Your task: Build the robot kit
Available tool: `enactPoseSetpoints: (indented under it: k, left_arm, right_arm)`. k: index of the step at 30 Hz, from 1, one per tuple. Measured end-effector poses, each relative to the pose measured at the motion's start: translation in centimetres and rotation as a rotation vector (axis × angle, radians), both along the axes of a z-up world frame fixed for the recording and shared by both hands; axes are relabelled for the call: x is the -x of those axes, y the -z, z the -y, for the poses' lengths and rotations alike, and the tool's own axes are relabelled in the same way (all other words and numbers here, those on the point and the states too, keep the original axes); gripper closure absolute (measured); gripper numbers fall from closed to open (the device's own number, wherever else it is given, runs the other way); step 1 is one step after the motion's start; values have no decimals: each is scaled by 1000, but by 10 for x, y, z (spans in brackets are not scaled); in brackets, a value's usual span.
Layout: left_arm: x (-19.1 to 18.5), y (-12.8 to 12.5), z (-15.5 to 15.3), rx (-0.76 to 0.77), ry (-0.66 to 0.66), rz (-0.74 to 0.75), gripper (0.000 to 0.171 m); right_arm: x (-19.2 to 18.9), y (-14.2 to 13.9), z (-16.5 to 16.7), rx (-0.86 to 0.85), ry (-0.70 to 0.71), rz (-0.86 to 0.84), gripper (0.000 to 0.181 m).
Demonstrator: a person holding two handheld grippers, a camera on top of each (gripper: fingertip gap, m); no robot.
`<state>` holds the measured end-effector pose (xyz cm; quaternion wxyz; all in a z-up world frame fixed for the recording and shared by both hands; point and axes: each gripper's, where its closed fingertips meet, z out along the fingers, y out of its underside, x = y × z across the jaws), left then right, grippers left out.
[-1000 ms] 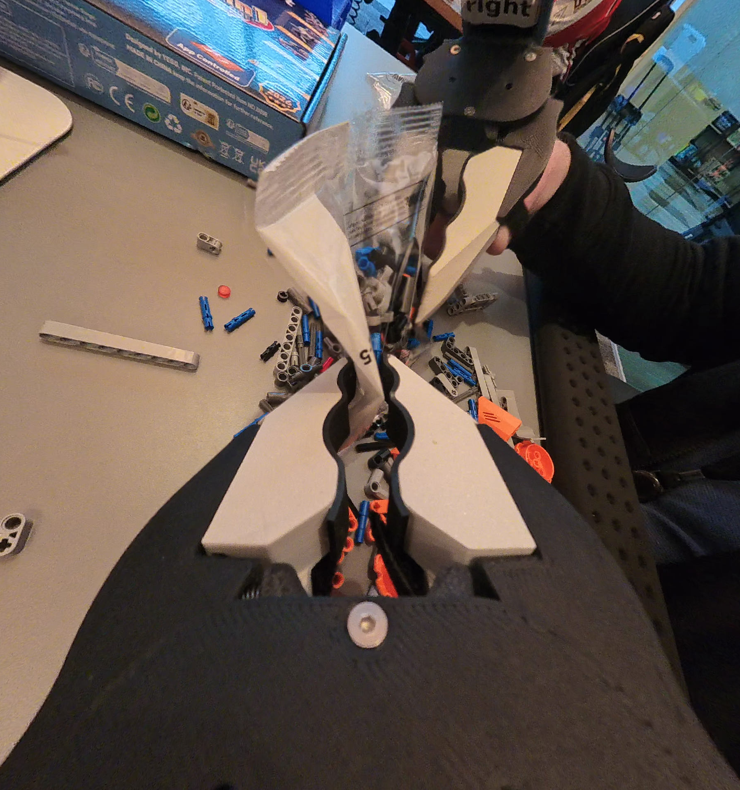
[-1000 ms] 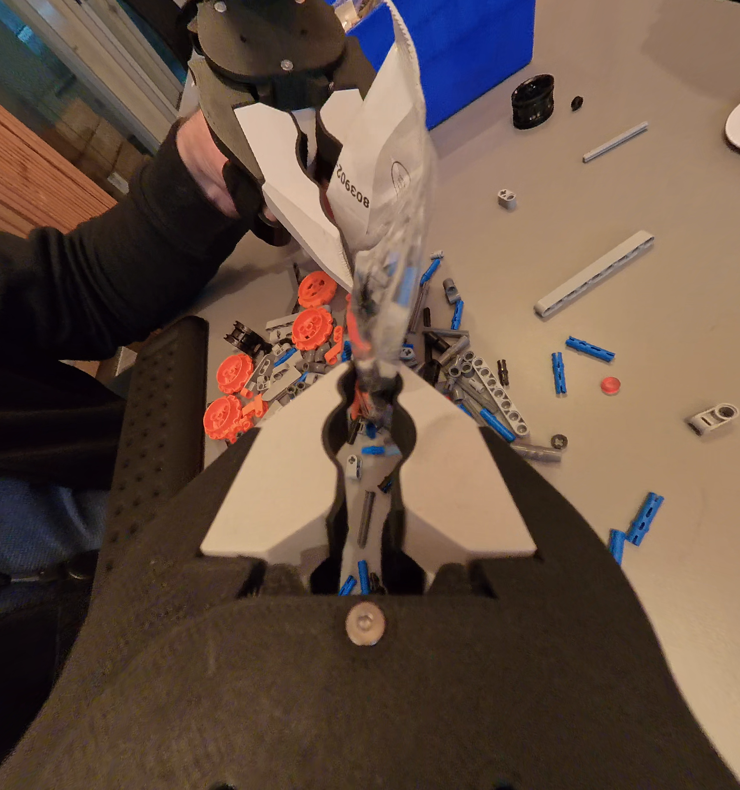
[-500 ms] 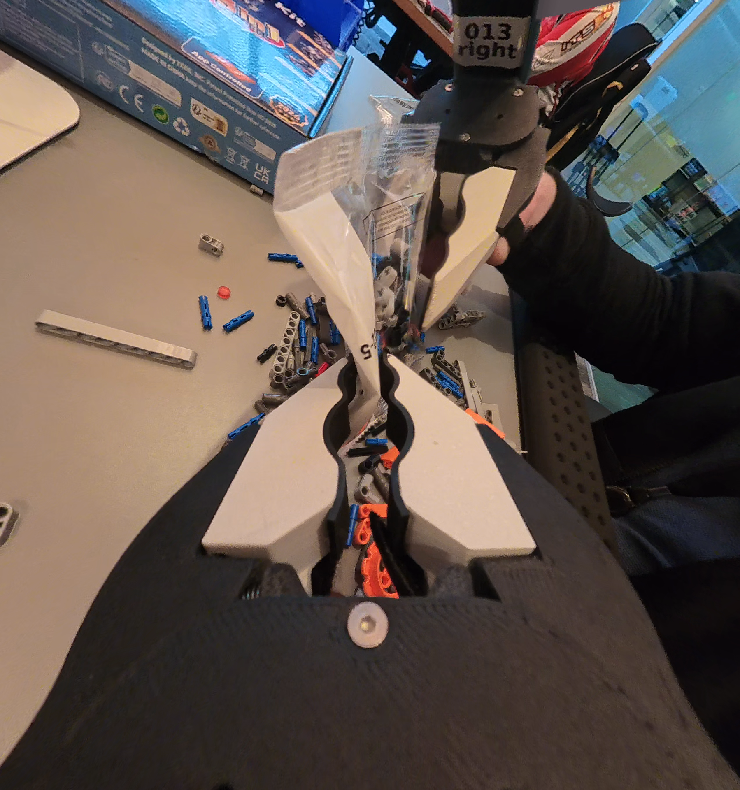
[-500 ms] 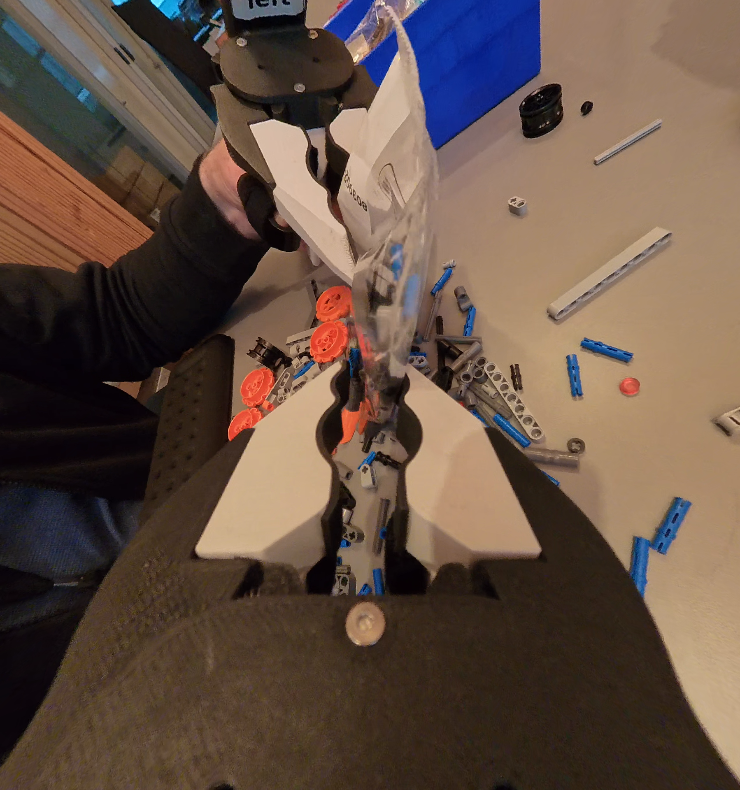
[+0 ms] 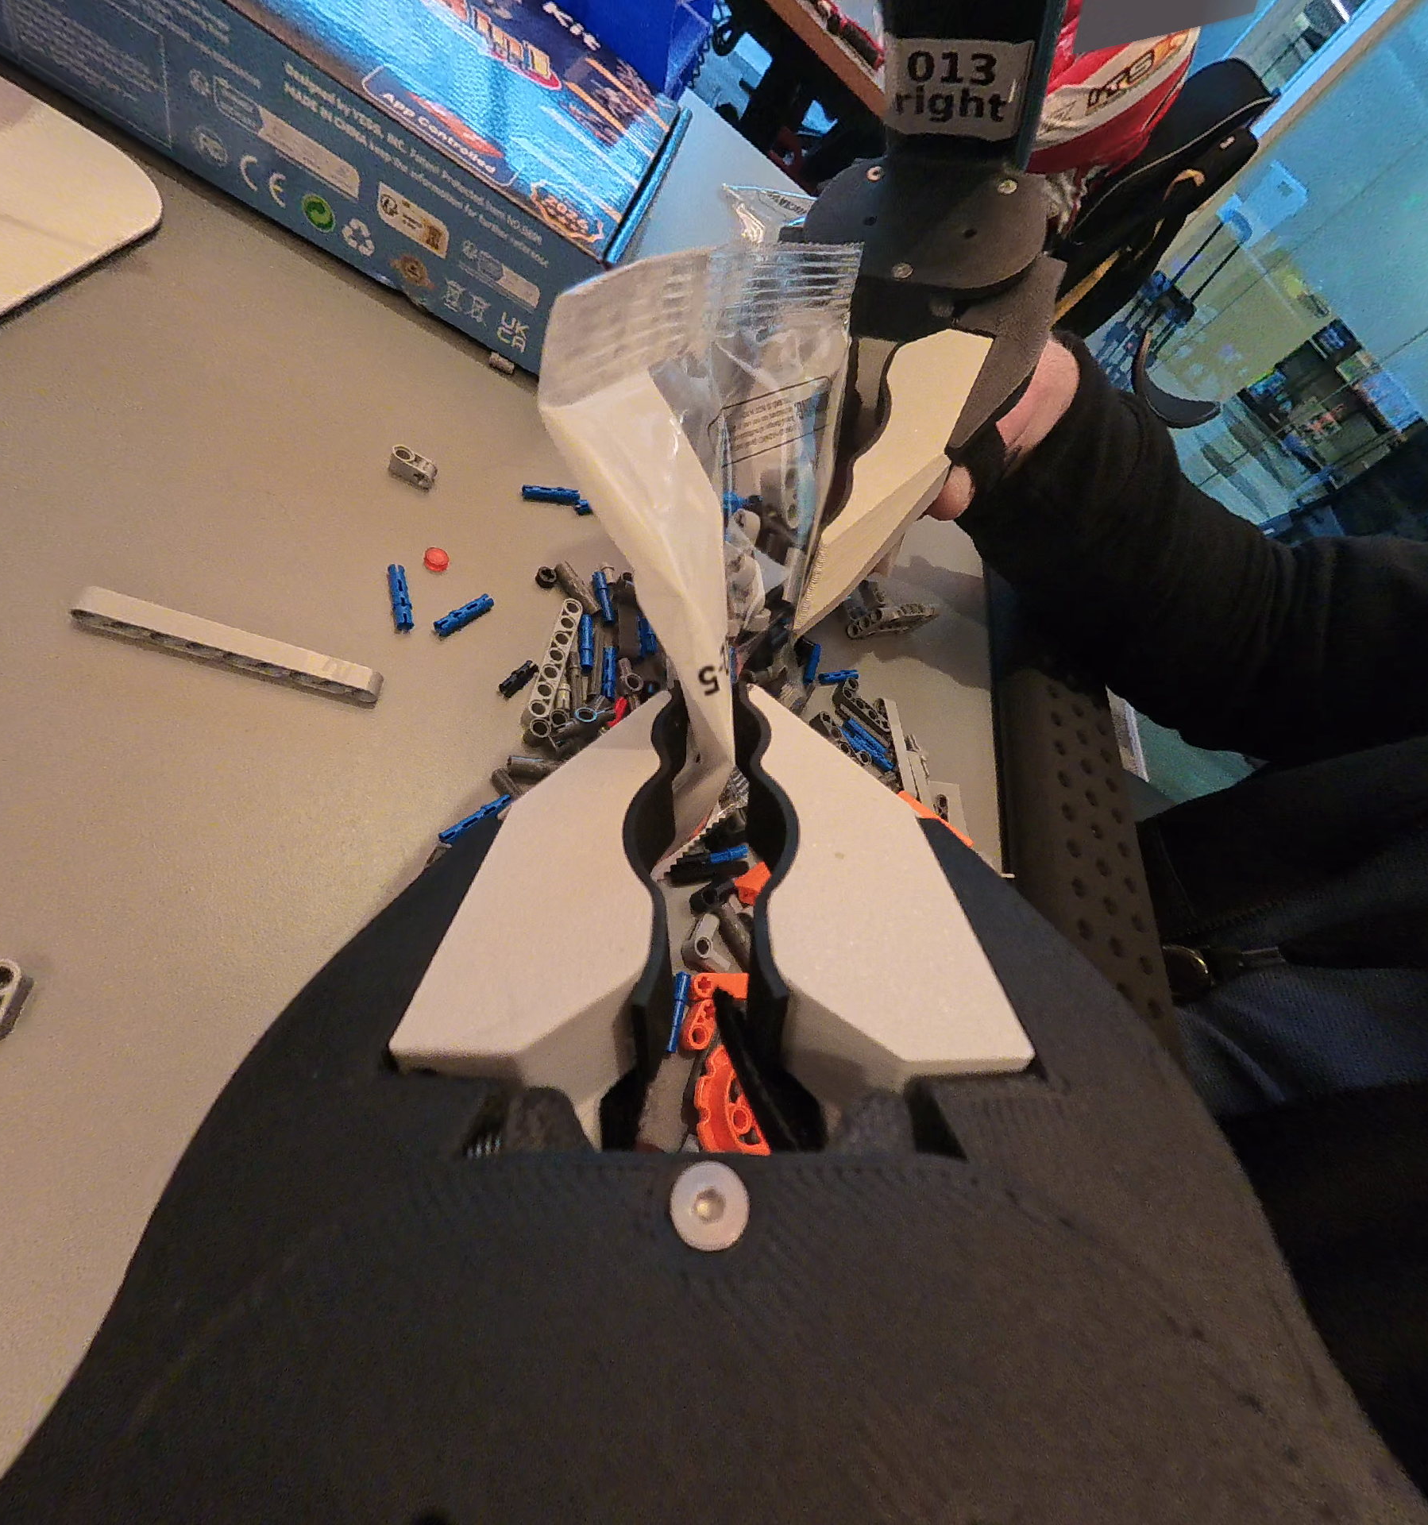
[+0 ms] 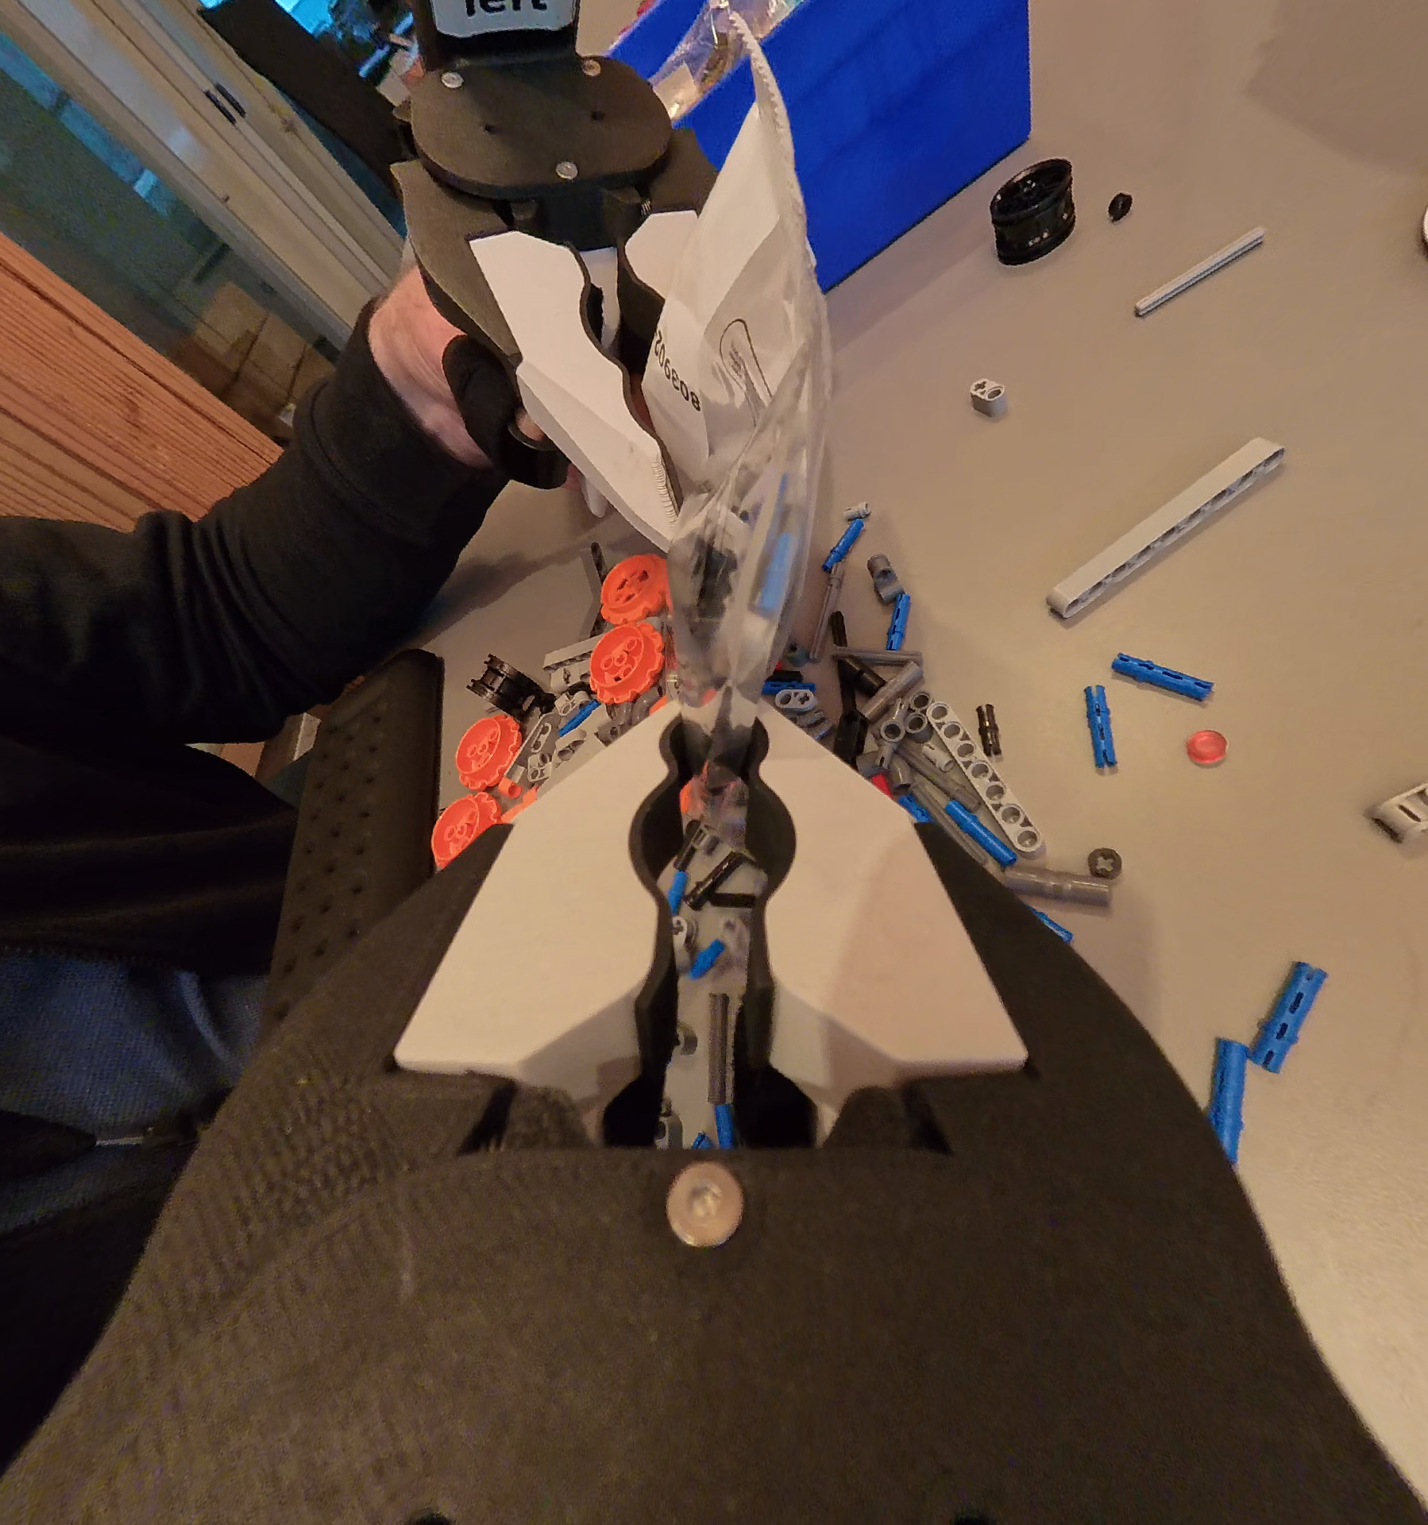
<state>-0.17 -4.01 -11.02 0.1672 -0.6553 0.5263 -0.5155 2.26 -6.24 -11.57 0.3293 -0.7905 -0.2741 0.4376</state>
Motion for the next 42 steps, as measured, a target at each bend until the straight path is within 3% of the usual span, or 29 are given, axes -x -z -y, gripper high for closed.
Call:
enactPoseSetpoints:
  k: [11,28,31,36,42]
  left_arm:
    - [2,12,-5,42,-22,-49,163]
    - [4,17,-6,68,-28,-70,163]
    - [4,17,-5,75,-18,-74,163]
    - [4,16,-4,80,-17,-72,163]
    - [5,14,-5,98,-22,-67,163]
  right_arm:
    - [-1,10,-2,10,14,68,167]
    - [-1,16,-4,17,21,100,171]
    - [-2,17,-4,19,22,100,181]
    - [-2,16,-3,29,23,79,181]
    - [-1,12,-3,25,20,56,171]
